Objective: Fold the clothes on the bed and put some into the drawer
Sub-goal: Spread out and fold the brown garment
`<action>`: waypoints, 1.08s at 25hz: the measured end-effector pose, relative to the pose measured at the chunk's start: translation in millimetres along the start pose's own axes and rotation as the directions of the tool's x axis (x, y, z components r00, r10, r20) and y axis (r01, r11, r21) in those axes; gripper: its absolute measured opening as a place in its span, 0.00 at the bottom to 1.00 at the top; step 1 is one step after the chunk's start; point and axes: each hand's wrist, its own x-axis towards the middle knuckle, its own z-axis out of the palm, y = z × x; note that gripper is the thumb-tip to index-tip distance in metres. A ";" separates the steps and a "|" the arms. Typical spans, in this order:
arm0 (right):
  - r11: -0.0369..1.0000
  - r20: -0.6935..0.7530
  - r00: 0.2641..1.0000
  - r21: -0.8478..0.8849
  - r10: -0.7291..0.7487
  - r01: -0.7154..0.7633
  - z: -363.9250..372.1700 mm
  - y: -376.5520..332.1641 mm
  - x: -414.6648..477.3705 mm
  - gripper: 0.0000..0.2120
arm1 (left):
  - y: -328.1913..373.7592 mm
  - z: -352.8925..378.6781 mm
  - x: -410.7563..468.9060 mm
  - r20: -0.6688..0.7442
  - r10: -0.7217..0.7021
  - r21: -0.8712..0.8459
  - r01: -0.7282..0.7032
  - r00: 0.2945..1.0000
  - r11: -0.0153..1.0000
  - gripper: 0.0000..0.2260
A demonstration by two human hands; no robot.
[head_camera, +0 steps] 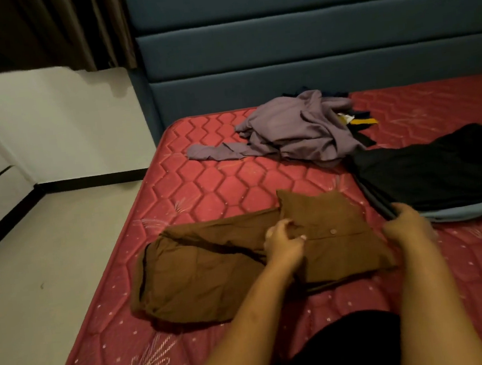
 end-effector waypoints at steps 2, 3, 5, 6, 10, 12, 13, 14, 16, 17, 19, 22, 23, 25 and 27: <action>0.993 0.225 0.971 -0.060 -0.086 0.102 28.3 -6.3 9.2 0.30 | -32.3 -3.5 8.5 -0.119 -0.058 0.090 0.069 0.991 0.994 0.21; 0.974 0.314 0.933 -0.085 -0.173 0.209 44.0 -14.7 10.4 0.32 | -38.2 -5.4 12.5 -0.135 -0.052 0.094 0.066 0.989 0.993 0.22; 0.909 0.398 0.877 -0.194 -0.271 0.369 67.0 -40.1 5.1 0.33 | -31.6 -4.9 21.4 -0.133 -0.063 0.094 0.076 0.989 0.993 0.27; 0.871 0.432 0.852 -0.243 -0.296 0.426 75.8 -52.1 0.5 0.33 | -23.6 -2.7 26.4 -0.128 -0.087 0.091 0.099 0.988 0.991 0.30; 0.947 0.275 0.916 -0.049 -0.292 0.316 76.9 -67.7 -12.4 0.33 | -6.0 14.2 49.0 -0.072 -0.088 0.011 0.089 0.994 0.996 0.36; 0.958 -0.261 0.964 0.260 -0.050 0.120 48.8 -60.4 -3.6 0.36 | -11.5 15.8 61.9 0.013 -0.027 -0.019 0.027 1.000 0.999 0.39; 0.917 -0.391 0.916 0.393 0.091 0.077 35.5 -55.1 1.4 0.36 | -13.4 16.4 67.3 0.084 -0.008 -0.061 0.013 0.996 0.998 0.37; 0.884 -0.406 0.897 0.466 0.173 0.041 27.7 -51.2 4.0 0.37 | -11.8 16.1 68.8 0.161 -0.008 -0.105 0.025 0.987 0.994 0.33; 0.863 -0.257 0.955 0.505 0.151 -0.001 28.0 -49.9 7.8 0.36 | -8.7 17.3 68.2 0.252 -0.035 -0.170 0.080 0.967 0.982 0.25; 0.825 -0.185 0.980 0.564 0.073 0.045 30.3 -54.7 7.6 0.32 | -6.7 17.5 67.6 0.258 -0.046 -0.200 0.100 0.965 0.975 0.25; 0.620 0.035 0.988 0.782 -0.147 0.065 25.2 -69.4 -8.8 0.17 | -0.5 15.3 64.2 0.249 -0.038 -0.287 0.111 0.968 0.952 0.26; 0.540 0.522 0.599 0.824 -0.607 -0.172 7.6 -80.8 -52.4 0.16 | 23.0 4.0 58.4 0.244 -0.003 -0.376 0.098 0.970 0.922 0.21; 0.650 0.650 0.375 0.746 -0.661 -0.146 6.2 -83.6 -68.9 0.16 | 33.1 -1.6 57.1 0.233 0.013 -0.385 0.080 0.972 0.920 0.20; 0.833 0.836 0.008 0.546 -0.549 0.094 28.2 -84.4 -84.8 0.13 | 50.4 -11.9 54.2 0.206 0.055 -0.409 0.035 0.977 0.912 0.24; 0.846 0.935 0.068 0.282 -0.348 0.453 62.2 -88.2 -92.0 0.13 | 59.8 -19.4 48.5 0.207 0.080 -0.459 0.024 0.975 0.888 0.26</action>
